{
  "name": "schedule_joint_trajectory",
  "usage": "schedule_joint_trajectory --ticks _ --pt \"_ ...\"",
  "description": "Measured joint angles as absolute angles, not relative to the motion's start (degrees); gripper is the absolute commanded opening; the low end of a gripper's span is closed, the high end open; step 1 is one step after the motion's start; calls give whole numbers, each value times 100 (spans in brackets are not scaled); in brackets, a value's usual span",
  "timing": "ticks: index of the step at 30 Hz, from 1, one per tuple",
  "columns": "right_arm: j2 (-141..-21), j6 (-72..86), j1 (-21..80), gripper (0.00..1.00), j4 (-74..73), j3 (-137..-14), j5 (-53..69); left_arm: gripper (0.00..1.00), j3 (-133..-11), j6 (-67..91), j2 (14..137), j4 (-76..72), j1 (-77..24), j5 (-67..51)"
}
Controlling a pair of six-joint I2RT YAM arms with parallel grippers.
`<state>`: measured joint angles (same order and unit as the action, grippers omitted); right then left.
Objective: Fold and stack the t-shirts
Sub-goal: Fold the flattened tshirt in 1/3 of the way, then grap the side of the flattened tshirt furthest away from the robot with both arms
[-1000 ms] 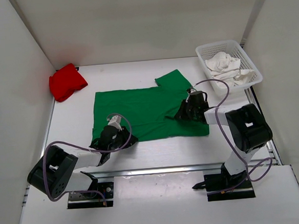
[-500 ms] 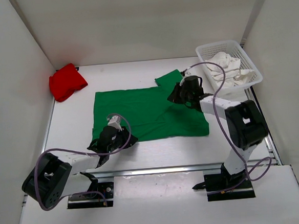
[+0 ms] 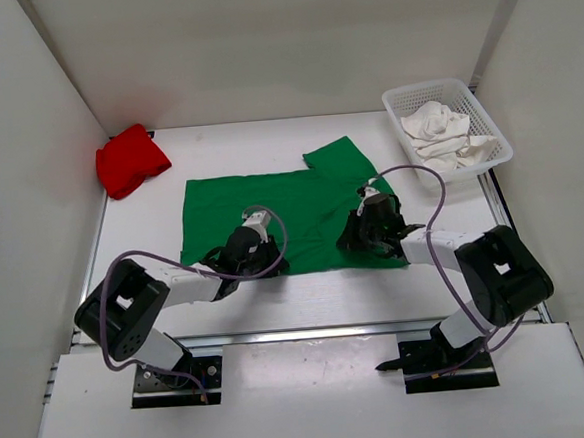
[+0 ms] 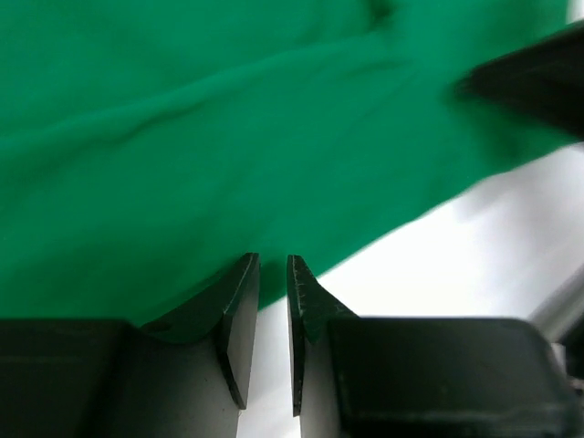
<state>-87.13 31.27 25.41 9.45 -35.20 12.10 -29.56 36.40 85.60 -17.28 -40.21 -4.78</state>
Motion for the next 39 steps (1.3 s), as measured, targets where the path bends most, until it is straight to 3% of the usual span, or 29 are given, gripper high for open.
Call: schedule_joint_trajectory --ticks 6,14,17,23,27,33,39 --pt "-8305 3170 2543 0 1061 -2897 1070 28 -2355 3712 8359 -2003 -3850 -508" --pt "-7428 3221 2770 0 690 -2335 1035 28 -1546 4303 7439 -2071 -4753 -202" --pt "-7301 3240 2727 10 303 -2502 1013 29 -1684 4283 7159 -1441 -4635 -237" --pt "-7682 3186 2370 22 235 -3688 1072 20 -3022 3859 7015 -648 -2676 -567" --pt "-8543 3144 2353 22 513 -4569 1131 19 -4066 3629 7756 -674 -1179 -775" --pt "-9706 3041 2615 21 624 -5413 1481 29 -4576 3699 9240 -585 416 -845" --pt "-9944 3037 2646 21 913 -5406 2038 44 -5404 3675 10342 -95 967 -797"
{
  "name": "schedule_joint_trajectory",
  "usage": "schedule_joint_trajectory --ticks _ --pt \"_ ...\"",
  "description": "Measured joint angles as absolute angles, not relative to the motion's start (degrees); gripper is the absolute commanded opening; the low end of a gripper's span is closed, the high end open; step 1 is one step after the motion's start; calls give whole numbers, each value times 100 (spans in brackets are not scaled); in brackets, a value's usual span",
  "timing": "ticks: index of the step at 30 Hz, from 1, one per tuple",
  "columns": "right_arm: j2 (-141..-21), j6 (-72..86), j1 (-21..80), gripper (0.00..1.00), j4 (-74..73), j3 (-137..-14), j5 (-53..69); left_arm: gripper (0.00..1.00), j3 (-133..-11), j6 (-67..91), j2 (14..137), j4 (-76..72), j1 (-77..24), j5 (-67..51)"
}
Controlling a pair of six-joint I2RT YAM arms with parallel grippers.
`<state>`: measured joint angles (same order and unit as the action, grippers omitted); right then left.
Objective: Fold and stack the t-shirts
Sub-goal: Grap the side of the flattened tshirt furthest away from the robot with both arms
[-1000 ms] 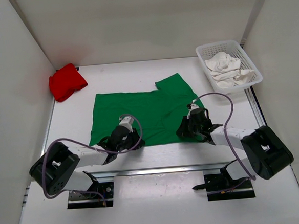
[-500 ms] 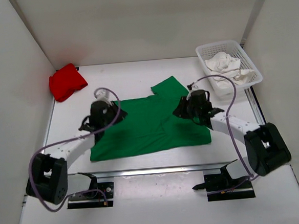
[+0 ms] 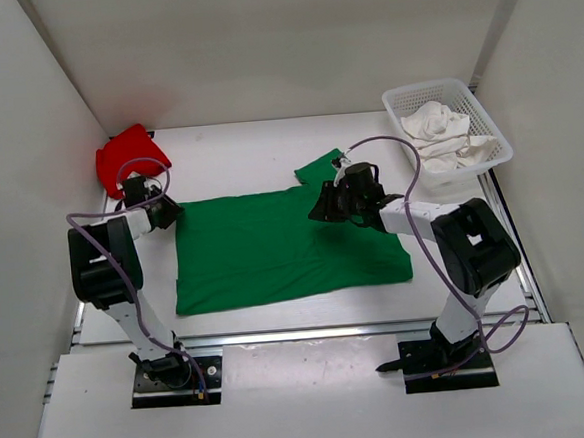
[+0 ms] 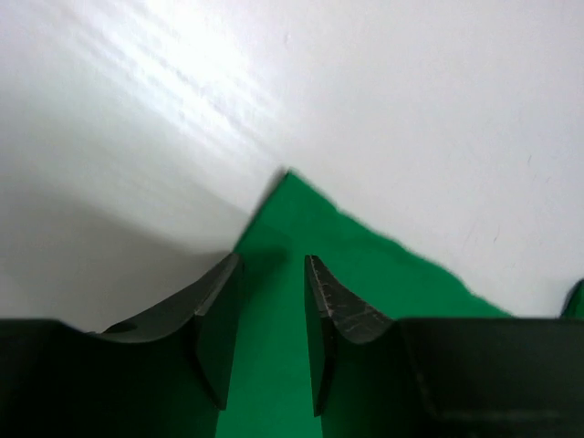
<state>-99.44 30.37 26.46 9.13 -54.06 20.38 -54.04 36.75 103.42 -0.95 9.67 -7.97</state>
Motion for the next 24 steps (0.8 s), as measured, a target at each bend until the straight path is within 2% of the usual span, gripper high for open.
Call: schedule_joint_trajectory --ticks 4,10,16,18,20,24 --pt "-10012 3087 2652 21 1232 -5356 2259 47 -6005 3592 10645 123 1022 -694" --pt "-10130 3188 2683 21 1461 -5240 2488 42 -6812 3336 11163 543 884 -364" --pt "-10138 3260 2652 20 1614 -5168 2600 43 -7135 3096 11321 1035 760 -183" --pt "-10136 3286 2609 20 1647 -5162 2628 35 -7216 3037 11332 1186 729 -145" --pt "-10125 3301 2567 20 1704 -5135 2628 31 -7269 2987 11354 1278 683 -119" --pt "-10009 3332 2438 20 1719 -5098 2652 36 -7319 2930 11406 1376 613 -75"
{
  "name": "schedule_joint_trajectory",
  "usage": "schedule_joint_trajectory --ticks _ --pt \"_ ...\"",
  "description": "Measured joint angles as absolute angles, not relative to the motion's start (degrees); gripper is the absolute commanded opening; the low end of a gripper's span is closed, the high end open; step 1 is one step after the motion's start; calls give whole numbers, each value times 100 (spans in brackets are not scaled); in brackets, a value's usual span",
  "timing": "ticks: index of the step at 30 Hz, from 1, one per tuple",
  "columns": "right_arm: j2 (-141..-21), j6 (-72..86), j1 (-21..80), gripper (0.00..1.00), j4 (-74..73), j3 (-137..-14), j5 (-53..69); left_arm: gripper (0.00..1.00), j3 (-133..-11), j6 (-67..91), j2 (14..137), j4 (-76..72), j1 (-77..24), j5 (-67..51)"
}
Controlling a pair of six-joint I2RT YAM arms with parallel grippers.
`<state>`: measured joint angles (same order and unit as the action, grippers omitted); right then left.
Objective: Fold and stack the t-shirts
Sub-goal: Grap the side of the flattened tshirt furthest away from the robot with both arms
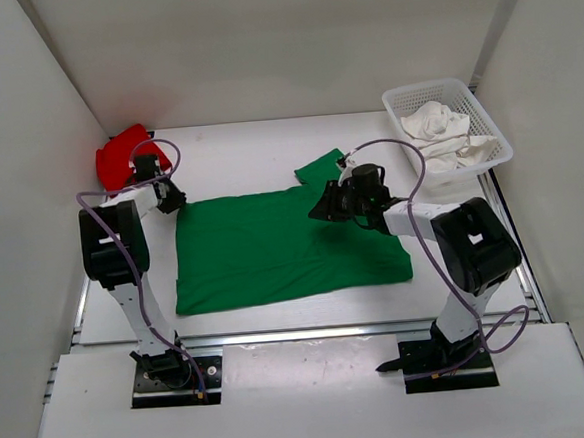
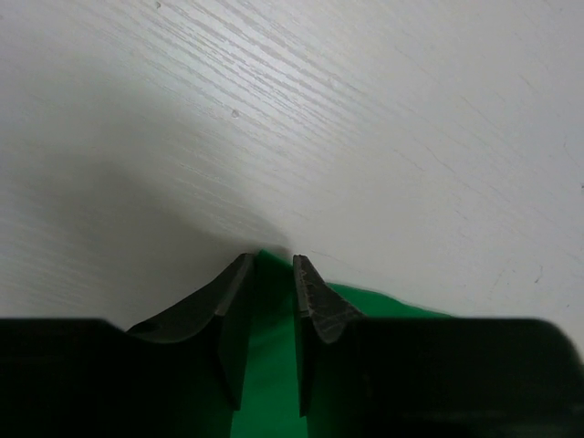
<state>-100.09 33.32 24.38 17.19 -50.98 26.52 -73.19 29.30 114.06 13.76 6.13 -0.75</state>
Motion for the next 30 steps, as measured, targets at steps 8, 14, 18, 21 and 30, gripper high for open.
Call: schedule_joint_trajectory --ticks 8,14,18,21,30 --pt "-9649 3430 2073 22 1765 -5094 2665 19 -7336 2906 11406 1452 600 -1" --pt "-9791 3452 1549 23 1608 -5295 2692 0 -7334 2897 11406 1457 624 -3" --pt "-10298 3354 1070 24 1302 -5999 2526 0 -7258 2873 11389 1332 626 -3" --pt "-10984 3037 823 29 884 -7006 2335 0 -7142 2875 11336 1179 631 -10" --pt "-13708 1951 746 47 -1393 -11074 1782 0 -6775 2853 10923 1081 604 -106"
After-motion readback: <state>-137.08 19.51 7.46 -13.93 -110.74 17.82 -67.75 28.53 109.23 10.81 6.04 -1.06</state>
